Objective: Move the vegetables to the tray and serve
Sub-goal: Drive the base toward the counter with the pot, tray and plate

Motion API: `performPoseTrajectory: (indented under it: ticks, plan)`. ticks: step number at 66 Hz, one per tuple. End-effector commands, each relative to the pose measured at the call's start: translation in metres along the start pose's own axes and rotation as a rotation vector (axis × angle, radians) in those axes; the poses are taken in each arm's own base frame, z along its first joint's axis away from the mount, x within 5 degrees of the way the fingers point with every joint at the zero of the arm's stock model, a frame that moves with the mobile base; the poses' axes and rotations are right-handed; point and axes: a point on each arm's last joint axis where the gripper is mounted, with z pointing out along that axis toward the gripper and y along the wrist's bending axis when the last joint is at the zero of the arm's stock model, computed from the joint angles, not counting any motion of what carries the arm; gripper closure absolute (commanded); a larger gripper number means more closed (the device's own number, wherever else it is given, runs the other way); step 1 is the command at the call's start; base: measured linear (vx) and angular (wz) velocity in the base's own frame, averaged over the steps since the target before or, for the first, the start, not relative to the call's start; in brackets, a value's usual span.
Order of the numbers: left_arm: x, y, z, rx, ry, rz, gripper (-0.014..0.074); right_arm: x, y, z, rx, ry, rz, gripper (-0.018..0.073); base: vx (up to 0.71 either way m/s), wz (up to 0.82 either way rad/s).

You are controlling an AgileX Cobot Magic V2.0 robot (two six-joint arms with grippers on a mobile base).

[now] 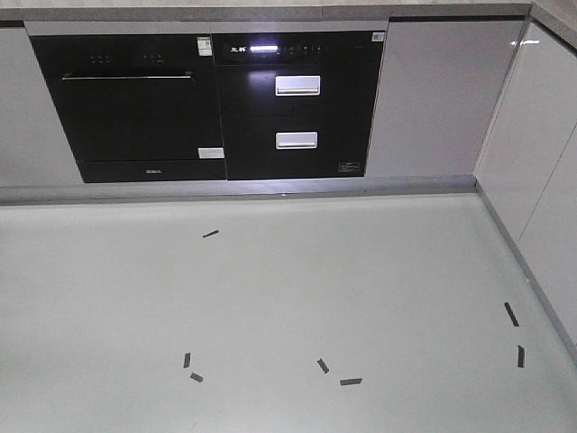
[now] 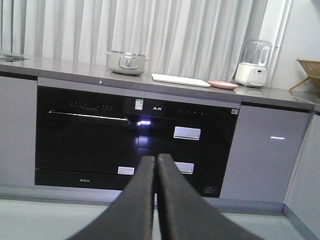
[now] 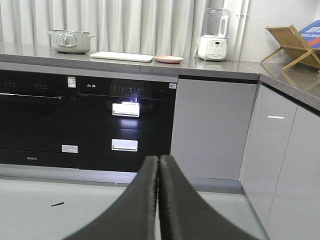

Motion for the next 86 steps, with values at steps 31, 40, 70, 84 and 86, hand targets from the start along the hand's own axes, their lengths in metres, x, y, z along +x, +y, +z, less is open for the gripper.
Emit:
performPoseTrajectory:
  ticks: [31,40,70,84,86]
  plan:
    - [0.0007,-0.0017,-0.0002,0.032,-0.052,-0.002,0.0602,-0.0003,0.0016,0.0007,-0.012,-0.045,-0.007,0.0568,0.0,0.0]
    - [0.0007,-0.0017,-0.0002,0.032,-0.052,-0.002,0.0602,-0.0003,0.0016,0.0007,-0.012,-0.045,-0.007,0.0568,0.0,0.0]
    - [0.0007,-0.0017,-0.0002,0.032,-0.052,-0.002,0.0602,-0.0004,0.0016,0.0006,-0.012,-0.046,-0.007,0.0568,0.0,0.0]
    - [0.0007,-0.0017,-0.0002,0.032,-0.052,-0.002,0.0602,-0.0004,0.0016,0.0006,-0.012,-0.046,-0.007,0.0568,0.01,0.01]
    - [0.0007,-0.0017,-0.0002,0.032,-0.052,-0.002,0.0602,-0.0004,0.0016,0.0006,-0.012,-0.046,-0.007,0.0568,0.03,0.04]
